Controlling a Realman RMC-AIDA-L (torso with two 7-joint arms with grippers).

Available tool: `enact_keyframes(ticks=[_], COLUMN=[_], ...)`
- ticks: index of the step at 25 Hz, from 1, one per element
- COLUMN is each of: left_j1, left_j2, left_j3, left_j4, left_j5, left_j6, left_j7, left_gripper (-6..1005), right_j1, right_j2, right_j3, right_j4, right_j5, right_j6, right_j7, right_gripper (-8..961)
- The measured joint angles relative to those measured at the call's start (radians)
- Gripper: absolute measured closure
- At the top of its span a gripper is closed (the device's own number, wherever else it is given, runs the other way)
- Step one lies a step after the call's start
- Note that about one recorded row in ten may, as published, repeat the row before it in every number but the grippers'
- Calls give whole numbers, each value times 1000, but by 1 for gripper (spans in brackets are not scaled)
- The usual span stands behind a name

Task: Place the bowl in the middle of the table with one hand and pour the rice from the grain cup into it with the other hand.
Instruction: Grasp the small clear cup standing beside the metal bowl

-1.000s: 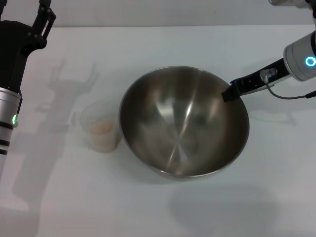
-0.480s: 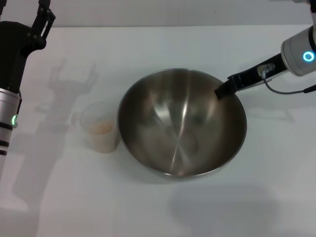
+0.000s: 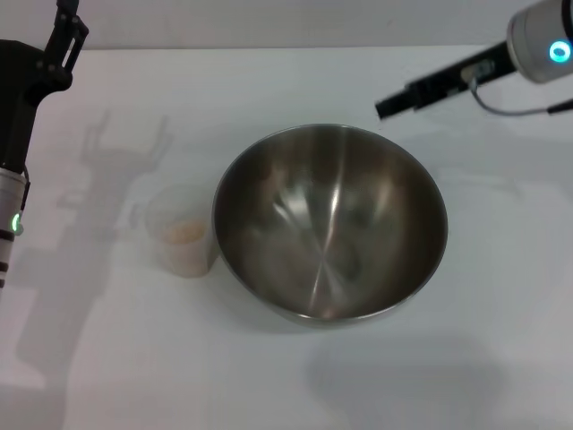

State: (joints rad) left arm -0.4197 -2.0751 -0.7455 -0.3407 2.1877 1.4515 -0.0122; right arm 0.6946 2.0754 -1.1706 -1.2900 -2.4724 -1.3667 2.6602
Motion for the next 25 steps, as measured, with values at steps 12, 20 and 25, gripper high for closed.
enact_keyframes(ticks=[12,20,25], left_j1=[5,4,-5], left_j2=[0,0,0], left_j3=[0,0,0], left_j4=[0,2,15], left_j5=[0,0,0], left_j6=[3,0,-6], left_j7=[0,0,1], left_gripper=[186,187,188], right_j1=[-210,-309,-330], right_j2=[4,6,3], right_j3=[-262,-565,-718], right_j4=[-54,12,108], right_j5=[324,463,389], right_j6=[769,1419,1762], right_j7=[-419,-607,-487], right_gripper=[526,526,526])
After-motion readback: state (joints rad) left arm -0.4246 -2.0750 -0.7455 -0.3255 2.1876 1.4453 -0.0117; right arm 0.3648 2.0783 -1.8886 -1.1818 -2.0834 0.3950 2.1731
